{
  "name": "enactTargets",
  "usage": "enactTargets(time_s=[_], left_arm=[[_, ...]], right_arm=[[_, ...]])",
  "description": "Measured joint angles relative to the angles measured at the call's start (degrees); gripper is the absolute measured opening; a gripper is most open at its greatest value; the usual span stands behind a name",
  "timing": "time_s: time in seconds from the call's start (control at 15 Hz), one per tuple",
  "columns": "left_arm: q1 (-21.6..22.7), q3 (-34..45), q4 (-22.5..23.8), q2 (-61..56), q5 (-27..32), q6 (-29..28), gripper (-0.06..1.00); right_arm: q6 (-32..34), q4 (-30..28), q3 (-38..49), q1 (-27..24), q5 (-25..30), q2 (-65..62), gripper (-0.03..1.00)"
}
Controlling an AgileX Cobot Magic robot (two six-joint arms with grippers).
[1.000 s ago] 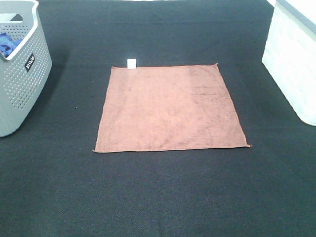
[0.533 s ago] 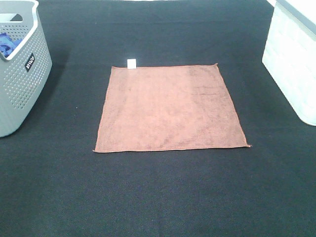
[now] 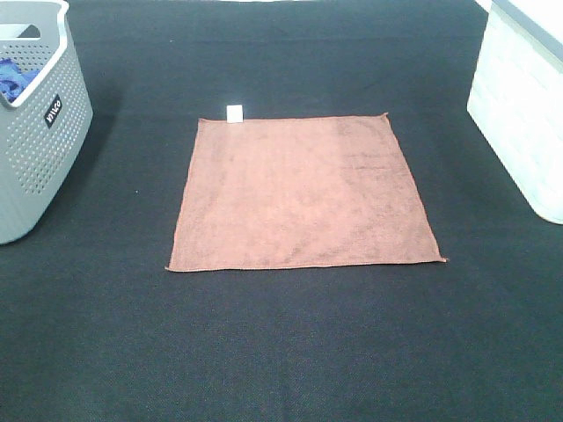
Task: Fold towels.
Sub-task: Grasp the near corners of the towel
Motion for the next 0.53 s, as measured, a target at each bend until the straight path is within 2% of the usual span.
enactTargets(time_s=[0.53], left_arm=[[0.0,0.0,0.0,0.0,0.0,0.0,0.64]], right_arm=[[0.0,0.0,0.0,0.0,0.0,0.0,0.69]])
